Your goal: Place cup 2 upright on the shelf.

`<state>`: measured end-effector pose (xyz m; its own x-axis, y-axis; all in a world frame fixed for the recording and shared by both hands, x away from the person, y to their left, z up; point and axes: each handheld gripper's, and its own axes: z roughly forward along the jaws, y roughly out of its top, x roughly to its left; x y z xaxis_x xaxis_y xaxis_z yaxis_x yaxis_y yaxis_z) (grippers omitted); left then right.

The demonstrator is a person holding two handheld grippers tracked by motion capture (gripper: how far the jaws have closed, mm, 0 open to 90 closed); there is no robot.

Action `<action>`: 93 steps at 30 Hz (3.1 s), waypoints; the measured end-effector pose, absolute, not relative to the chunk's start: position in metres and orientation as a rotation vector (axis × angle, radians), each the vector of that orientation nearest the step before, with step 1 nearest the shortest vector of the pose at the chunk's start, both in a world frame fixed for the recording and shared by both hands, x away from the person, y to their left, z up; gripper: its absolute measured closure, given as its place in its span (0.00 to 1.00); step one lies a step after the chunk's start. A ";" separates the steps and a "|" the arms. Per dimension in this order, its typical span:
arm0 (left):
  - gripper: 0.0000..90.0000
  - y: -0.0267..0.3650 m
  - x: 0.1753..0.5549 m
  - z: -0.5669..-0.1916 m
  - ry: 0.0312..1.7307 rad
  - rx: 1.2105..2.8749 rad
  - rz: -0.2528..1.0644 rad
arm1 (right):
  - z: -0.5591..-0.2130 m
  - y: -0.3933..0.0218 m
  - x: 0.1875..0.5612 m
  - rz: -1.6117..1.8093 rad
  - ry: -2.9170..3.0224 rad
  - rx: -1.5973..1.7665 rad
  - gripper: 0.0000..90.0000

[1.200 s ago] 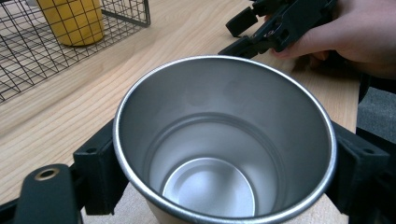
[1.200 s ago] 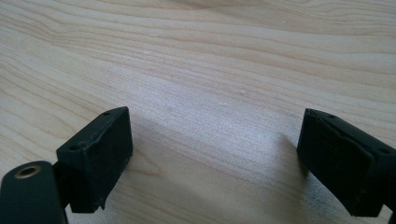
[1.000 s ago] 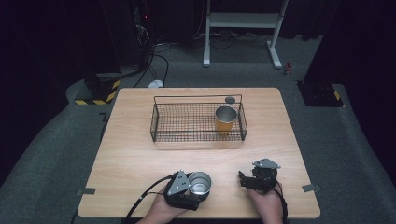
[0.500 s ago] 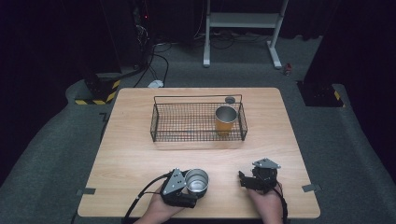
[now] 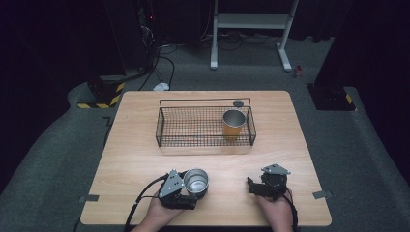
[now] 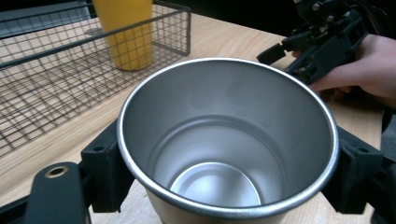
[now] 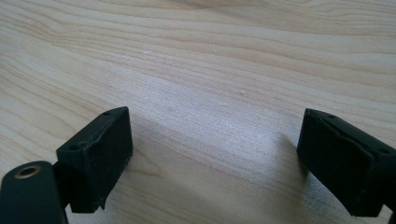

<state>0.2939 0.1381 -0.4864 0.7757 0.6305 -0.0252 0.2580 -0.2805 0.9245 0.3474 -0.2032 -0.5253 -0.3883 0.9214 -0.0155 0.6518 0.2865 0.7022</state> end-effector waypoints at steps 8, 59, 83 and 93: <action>0.21 0.149 0.296 -0.485 0.703 1.849 0.444 | -0.525 -0.203 0.347 0.866 2.141 1.412 0.11; 0.21 0.190 0.324 -0.464 0.952 1.753 0.583 | -0.525 -0.203 0.348 0.865 2.146 1.414 0.11; 0.21 0.196 0.339 -0.443 0.984 1.716 0.636 | -0.525 -0.203 0.348 0.867 2.147 1.416 0.11; 0.21 0.195 0.349 -0.431 0.981 1.713 0.661 | -0.525 -0.203 0.348 0.866 2.146 1.415 0.11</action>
